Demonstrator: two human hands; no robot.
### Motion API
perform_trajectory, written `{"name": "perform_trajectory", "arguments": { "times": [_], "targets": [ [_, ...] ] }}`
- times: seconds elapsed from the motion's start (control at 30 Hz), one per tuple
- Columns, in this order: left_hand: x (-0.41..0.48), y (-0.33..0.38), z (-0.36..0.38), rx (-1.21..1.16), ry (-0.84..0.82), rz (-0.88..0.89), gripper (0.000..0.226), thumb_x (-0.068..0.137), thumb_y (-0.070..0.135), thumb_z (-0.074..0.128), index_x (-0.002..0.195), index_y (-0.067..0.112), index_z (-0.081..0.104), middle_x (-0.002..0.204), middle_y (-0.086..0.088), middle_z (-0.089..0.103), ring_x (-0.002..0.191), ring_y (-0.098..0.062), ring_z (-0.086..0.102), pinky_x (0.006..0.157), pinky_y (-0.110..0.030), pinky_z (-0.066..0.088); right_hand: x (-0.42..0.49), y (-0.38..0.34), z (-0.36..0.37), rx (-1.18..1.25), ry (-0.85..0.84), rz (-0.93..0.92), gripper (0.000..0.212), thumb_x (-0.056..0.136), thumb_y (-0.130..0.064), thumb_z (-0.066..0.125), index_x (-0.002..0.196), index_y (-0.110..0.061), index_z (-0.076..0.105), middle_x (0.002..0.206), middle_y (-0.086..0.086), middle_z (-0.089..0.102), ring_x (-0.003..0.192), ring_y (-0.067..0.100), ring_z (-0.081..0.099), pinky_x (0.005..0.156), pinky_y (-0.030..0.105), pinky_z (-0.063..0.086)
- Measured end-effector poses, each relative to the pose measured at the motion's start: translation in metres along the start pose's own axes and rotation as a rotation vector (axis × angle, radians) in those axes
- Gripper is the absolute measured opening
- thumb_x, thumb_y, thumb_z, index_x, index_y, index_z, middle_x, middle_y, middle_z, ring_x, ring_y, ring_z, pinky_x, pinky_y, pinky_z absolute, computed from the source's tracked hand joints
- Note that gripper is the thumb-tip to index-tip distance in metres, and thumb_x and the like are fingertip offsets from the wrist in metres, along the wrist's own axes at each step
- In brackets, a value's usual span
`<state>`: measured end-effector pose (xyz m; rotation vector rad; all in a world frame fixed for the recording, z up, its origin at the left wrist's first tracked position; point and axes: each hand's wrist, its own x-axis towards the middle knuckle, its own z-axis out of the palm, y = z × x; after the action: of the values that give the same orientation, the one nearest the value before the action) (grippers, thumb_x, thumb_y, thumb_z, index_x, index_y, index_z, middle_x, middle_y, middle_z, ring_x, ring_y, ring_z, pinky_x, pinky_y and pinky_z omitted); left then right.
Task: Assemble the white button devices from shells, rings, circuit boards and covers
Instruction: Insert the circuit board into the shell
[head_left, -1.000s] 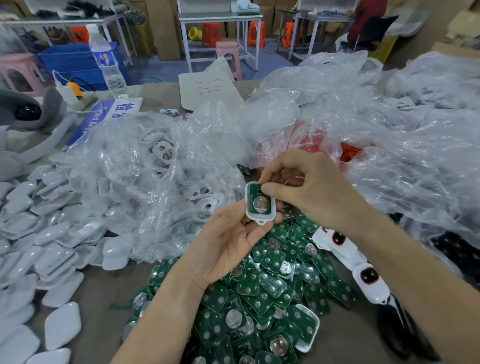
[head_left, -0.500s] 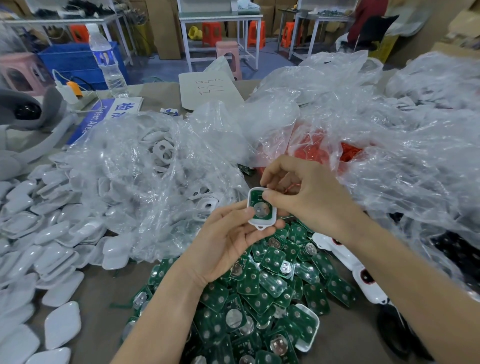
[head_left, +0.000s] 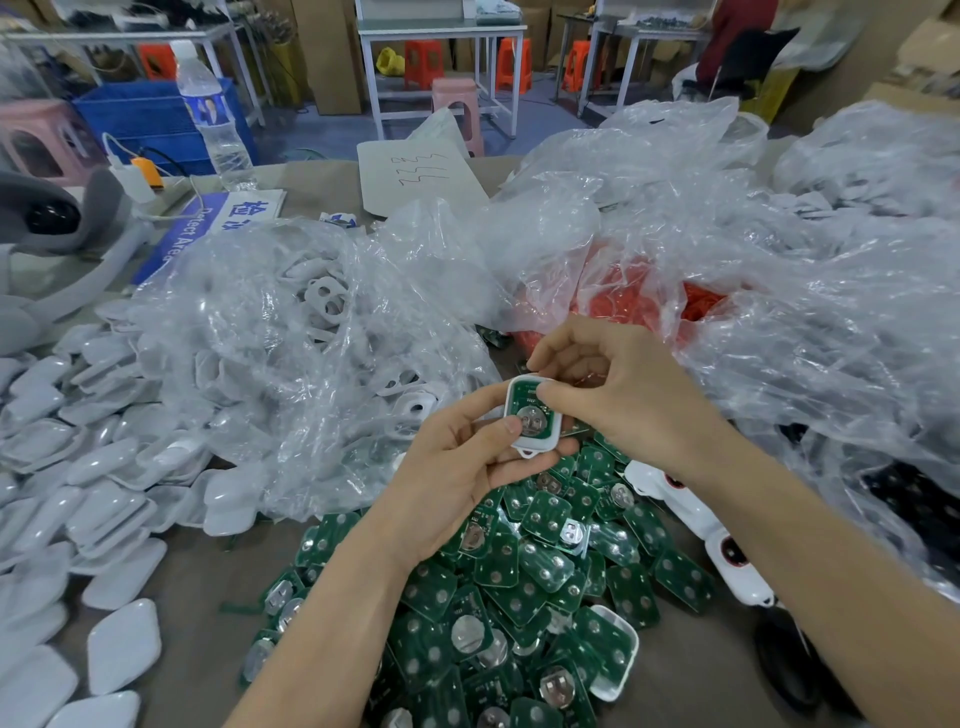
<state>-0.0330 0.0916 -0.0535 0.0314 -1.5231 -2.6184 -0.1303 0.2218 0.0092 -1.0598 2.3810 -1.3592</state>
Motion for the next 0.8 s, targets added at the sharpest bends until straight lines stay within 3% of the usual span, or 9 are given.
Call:
{"name": "perform_trajectory", "arguments": {
  "times": [0.8],
  "targets": [
    [0.0022,-0.0021,-0.0024,0.068,0.073,0.017,0.026,0.089,0.010,0.054,0.114,0.006,0.061,0.098,-0.019,0.074,0.091,-0.028,0.073,0.074,-0.024,0.058,0.0035,0.0051,0.0037,0.053,-0.032,0.016,0.016,0.079,-0.004,0.071,0.083,-0.020,0.069,0.078,-0.002,0.072,0.074,0.010,0.069,0.074,0.027,0.058]
  ]
}}
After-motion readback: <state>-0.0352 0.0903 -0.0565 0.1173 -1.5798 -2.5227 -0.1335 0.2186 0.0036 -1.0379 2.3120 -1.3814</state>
